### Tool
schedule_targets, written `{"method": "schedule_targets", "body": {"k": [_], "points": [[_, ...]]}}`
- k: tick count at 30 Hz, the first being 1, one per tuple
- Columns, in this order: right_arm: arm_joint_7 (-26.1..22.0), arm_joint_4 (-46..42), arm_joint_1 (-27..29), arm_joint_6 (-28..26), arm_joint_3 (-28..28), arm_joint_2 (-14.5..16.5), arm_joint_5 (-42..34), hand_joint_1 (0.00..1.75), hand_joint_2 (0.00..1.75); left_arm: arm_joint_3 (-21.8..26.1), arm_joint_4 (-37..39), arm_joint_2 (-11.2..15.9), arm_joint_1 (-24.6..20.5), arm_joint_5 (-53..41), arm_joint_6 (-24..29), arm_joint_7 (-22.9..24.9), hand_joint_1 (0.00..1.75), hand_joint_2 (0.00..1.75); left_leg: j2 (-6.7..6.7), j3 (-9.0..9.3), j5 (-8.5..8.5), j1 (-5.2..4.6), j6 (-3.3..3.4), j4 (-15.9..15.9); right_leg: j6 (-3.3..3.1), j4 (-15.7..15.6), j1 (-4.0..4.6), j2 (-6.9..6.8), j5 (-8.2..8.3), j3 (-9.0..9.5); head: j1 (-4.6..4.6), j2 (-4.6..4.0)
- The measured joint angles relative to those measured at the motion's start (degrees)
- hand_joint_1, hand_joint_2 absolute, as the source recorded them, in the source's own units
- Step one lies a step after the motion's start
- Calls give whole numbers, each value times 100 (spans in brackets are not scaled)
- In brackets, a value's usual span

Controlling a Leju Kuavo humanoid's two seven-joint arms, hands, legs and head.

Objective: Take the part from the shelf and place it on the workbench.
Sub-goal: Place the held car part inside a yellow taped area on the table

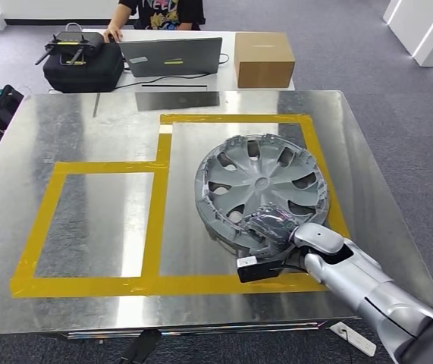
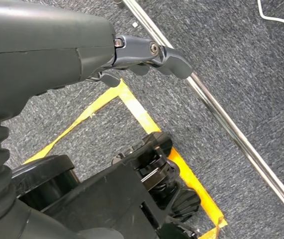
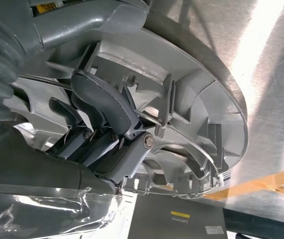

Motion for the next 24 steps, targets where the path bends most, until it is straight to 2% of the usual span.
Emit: {"method": "schedule_targets", "body": {"k": [8, 15, 19, 22, 24], "points": [[-31, 58, -16, -84, 20, 21, 8, 175, 175, 0, 0, -4, 6, 0, -25, -9, 0, 175, 0, 6, 2, 5, -1, -2, -2, 3, 4, 2, 0, 1, 0, 0], [-166, 103, -12, -646, 57, 77, 271, 175, 175, -2, 0, -4, 4, -49, -132, -17, 0, 175, 0, 6, 2, 5, -1, -2, -3, 3, 4, 5, 2, 1, 0, 0], [-180, 102, 6, -1149, 134, 82, 709, 175, 175, 1, 0, -3, 4, -26, -199, -17, 0, 175, 0, 6, 2, 5, -1, -2, -3, 5, 5, 4, 2, 1, 1, 0], [-176, 85, -2, -1240, 190, 82, 817, 175, 175, 3, 0, -1, 2, 12, -220, -10, 0, 175, 0, 6, 3, 5, -2, -2, -3, 7, 5, 6, 3, 1, 1, 0], [-176, 60, -15, -1176, 204, 82, 793, 87, 87, 4, 0, 0, 1, 8, -224, 8, 0, 175, 1, 6, 3, 5, -2, -2, -3, 7, 5, 7, 3, 0, 1, 0]]}}
